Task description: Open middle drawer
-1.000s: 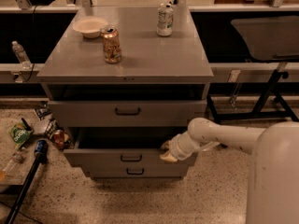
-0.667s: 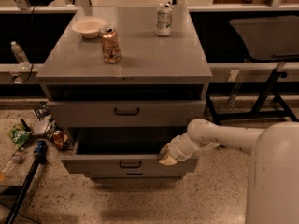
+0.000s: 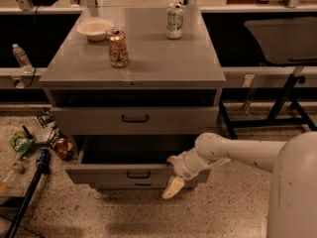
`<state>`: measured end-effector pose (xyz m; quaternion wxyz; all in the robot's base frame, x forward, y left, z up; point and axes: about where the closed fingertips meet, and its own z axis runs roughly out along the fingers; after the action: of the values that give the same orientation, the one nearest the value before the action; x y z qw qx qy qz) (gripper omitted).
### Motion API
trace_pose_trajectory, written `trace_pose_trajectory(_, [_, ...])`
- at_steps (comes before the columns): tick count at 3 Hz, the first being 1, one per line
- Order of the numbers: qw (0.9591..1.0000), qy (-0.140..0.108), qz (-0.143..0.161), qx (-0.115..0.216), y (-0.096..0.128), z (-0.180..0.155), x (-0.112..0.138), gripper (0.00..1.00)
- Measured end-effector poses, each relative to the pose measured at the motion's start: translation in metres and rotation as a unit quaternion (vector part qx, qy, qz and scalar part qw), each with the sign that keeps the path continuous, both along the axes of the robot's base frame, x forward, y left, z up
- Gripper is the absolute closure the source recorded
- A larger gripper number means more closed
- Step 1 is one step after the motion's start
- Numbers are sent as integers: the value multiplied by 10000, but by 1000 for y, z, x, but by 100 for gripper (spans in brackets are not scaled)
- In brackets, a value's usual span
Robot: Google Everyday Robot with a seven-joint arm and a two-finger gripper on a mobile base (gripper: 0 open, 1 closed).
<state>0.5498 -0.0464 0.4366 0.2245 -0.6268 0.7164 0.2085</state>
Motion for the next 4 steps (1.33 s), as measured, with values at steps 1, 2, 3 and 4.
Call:
trace_pose_trajectory(1, [9984, 436, -207, 292, 23, 10, -45, 4])
trace_pose_trajectory(2, [9974, 561, -266, 362, 30, 16, -60, 26])
trace_pose_trajectory(3, [9973, 566, -301, 361, 32, 21, -65, 54])
trace_pose_trajectory(4, [9973, 566, -301, 361, 32, 21, -65, 40])
